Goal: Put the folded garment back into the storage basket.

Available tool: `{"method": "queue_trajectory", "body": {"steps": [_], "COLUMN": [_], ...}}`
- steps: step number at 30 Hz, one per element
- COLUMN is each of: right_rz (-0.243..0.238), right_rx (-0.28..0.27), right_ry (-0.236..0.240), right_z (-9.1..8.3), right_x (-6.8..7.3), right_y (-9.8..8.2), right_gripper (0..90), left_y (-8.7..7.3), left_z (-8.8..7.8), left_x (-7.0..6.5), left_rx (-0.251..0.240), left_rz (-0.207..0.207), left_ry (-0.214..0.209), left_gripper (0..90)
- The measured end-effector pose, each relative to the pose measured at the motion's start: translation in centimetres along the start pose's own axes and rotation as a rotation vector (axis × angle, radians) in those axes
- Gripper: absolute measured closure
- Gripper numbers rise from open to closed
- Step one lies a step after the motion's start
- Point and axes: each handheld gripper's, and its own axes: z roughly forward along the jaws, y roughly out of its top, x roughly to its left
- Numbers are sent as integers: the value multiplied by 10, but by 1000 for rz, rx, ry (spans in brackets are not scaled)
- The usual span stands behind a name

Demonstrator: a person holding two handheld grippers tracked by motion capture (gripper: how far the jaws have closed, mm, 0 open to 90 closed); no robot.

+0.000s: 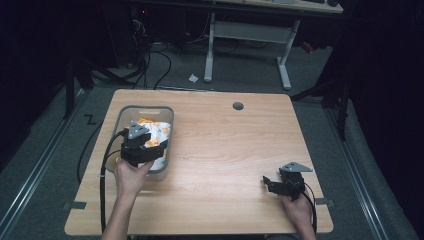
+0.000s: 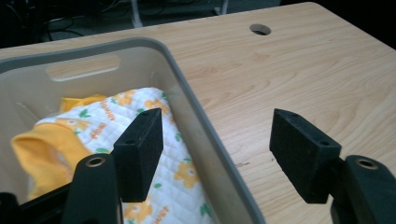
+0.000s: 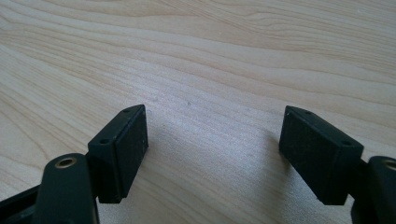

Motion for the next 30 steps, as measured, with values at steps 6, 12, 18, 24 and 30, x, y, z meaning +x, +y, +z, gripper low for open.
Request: {"method": "queue_trajectory", "body": {"steps": [6, 12, 18, 24, 30], "right_rz": [0, 0, 0, -1, 0], "right_rx": [0, 0, 0, 1, 0], "right_ry": [0, 0, 0, 1, 0], "right_z": [0, 0, 0, 0, 0], "right_x": [0, 0, 0, 0, 0], "right_y": [0, 0, 0, 0, 0], "right_gripper": [240, 241, 240, 241, 240], "left_y": [-6, -7, -8, -9, -10], "left_z": [3, 9, 12, 15, 17], "left_x": [-10, -17, -27, -35, -43], "left_rx": [-11, -6, -12, -14, -9], "left_rz": [-7, 0, 4, 11, 18], "left_ry": [-29, -55, -77, -101, -113], "left_gripper": [351, 352, 352, 352, 355]}}
